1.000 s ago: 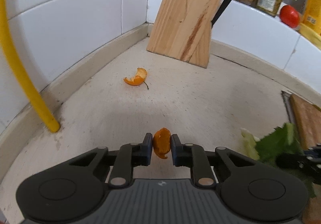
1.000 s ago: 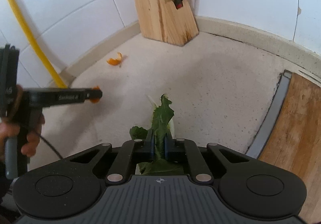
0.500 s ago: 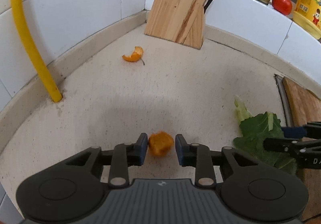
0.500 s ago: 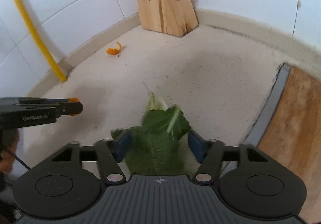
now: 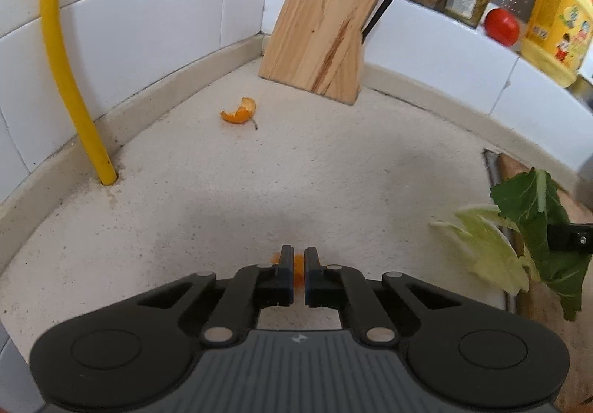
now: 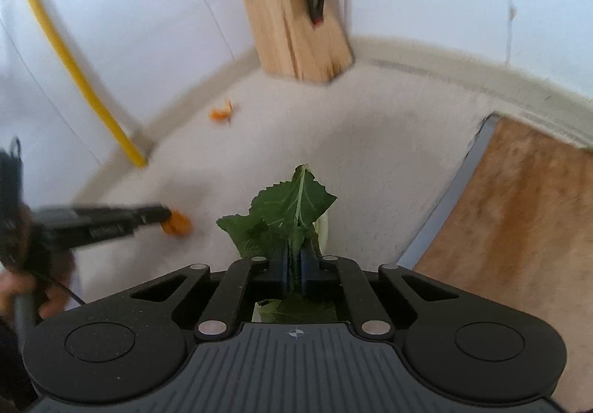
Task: Collect trash
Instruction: 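Carry the cabbage leaves and orange peel down to the black bin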
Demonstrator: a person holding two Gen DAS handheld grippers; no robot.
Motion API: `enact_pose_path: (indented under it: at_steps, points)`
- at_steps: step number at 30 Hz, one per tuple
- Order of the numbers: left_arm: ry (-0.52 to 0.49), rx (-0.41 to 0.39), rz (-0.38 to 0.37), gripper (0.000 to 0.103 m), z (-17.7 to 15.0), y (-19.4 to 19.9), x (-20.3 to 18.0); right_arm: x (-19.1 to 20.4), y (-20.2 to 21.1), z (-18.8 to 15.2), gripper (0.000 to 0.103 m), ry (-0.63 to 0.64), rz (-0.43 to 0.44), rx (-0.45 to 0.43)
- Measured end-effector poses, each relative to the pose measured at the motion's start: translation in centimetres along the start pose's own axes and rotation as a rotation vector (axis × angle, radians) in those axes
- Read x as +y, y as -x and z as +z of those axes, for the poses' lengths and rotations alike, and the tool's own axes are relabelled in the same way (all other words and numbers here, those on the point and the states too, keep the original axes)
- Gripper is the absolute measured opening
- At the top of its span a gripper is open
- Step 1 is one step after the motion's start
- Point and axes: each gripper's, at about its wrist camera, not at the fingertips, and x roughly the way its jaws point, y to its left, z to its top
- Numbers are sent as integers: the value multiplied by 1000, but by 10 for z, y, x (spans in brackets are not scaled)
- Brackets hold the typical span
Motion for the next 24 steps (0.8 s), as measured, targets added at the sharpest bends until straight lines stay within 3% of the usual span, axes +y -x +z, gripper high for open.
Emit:
enact_pose_path:
  at_steps: [3,7,8,10,11,13,15,16,17,19,20,22,24]
  points:
    - [-8,13,-22,1,-8,3,-1,-3,16,0,8,-37,-1,-31]
    - [-22,32,-27,3,-19,3,-1,-11,8,-16,14,-61,-85,19]
    - [-18,36,-23,5,-21,3,1,-12,8,-22,21,-63,-110,24]
    - [-19,32,-17,21,-22,3,5,-10,8,-32,44,-16,-165,37]
    - [-20,25,-10,26,-22,4,7,-8,10,-36,59,4,-192,40]
    - [-29,3,8,39,-23,5,10,-3,14,-42,61,33,-211,36]
    - [-42,-15,29,40,-21,4,11,3,15,-44,75,57,-210,35]
    - [-50,-23,32,41,-20,2,11,6,14,-45,76,67,-209,33]
    - [-59,-33,35,41,-18,-1,11,9,10,-46,70,87,-215,38]
    - [-76,-39,61,39,-15,-9,10,14,2,-47,45,119,-238,47]
    - [-80,-28,67,35,-14,-13,11,15,-1,-48,25,122,-235,69]
    - [-40,6,11,7,-12,-18,16,15,-1,-47,14,124,-248,82]
    - [-41,17,-6,5,-13,-15,14,15,7,-44,10,104,-228,83]
